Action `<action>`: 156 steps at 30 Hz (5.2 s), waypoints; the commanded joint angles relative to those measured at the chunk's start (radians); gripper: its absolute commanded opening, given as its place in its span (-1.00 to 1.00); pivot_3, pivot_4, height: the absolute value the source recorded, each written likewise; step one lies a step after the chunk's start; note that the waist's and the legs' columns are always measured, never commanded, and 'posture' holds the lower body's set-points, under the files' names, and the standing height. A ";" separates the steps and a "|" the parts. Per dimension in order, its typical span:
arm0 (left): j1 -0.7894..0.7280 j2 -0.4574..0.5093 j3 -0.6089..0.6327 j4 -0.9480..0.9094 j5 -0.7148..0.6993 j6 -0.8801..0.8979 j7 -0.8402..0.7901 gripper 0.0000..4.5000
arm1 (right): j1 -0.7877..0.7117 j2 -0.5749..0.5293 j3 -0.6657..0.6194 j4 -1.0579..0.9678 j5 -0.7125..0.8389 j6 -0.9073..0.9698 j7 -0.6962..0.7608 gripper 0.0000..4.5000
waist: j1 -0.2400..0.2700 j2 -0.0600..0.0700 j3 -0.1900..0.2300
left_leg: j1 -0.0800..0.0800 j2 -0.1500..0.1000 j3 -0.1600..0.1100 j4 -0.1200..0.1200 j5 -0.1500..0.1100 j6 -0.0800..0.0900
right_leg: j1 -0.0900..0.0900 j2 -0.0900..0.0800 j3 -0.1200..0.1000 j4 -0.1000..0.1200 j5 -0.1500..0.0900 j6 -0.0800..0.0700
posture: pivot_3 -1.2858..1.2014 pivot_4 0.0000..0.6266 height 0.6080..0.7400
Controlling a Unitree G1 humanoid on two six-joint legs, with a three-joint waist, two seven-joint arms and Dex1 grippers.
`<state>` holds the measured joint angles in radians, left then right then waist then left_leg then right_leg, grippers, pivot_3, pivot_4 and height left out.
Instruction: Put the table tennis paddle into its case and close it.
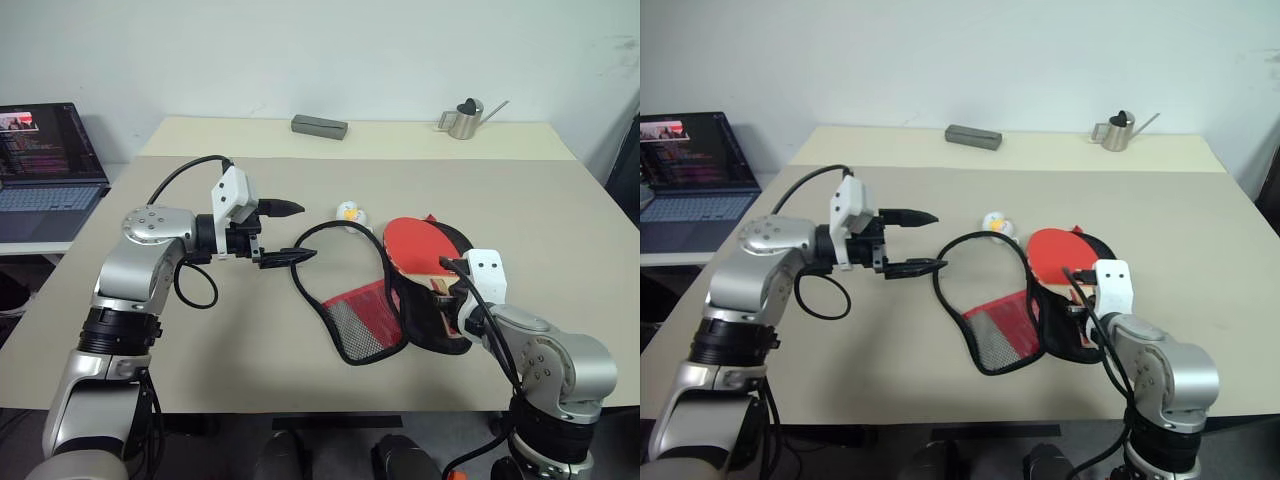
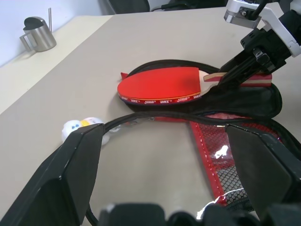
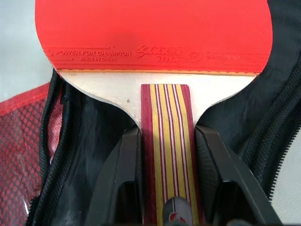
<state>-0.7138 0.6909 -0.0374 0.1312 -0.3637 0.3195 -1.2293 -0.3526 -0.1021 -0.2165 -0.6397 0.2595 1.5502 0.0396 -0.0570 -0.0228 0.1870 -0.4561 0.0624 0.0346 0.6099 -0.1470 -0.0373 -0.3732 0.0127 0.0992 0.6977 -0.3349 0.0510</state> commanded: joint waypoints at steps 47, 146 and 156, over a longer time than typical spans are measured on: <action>-0.012 -0.002 0.014 -0.015 0.008 -0.014 -0.003 1.00 | 0.146 -0.053 0.080 -0.118 -0.104 -0.244 -0.011 0.89 | 0.008 -0.001 0.000 | 0.000 0.000 0.000 0.000 0.000 0.000 | 0.000 0.000 -0.001 0.000 0.000 0.000 | 0.03 -0.52 1.00; -0.367 -0.535 0.036 0.678 0.139 0.042 -0.138 -0.99 | 0.139 -0.925 -0.406 0.038 0.741 -0.463 0.605 0.91 | 0.024 -0.001 -0.001 | -0.005 -0.002 -0.001 0.004 0.001 0.000 | 0.001 0.000 -0.005 0.000 0.000 0.000 | 0.03 -0.52 1.00; -0.407 -0.706 0.014 0.808 0.169 -0.097 0.029 -0.99 | 0.168 -0.941 -0.472 0.033 0.785 -0.447 0.571 0.91 | 0.022 -0.001 -0.001 | -0.005 -0.003 -0.002 0.005 0.001 0.000 | 0.002 0.001 -0.004 0.000 0.001 0.001 | 0.03 -0.52 1.00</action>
<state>-1.0841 -0.0030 -0.0317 0.9331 -0.1927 0.2555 -1.2243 -0.1792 -1.0242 -0.6490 -0.5870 1.0264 1.1051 0.6175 -0.0354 -0.0237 0.1861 -0.4606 0.0599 0.0325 0.6146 -0.1457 -0.0370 -0.3714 0.0136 0.0953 0.6978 -0.3343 0.0521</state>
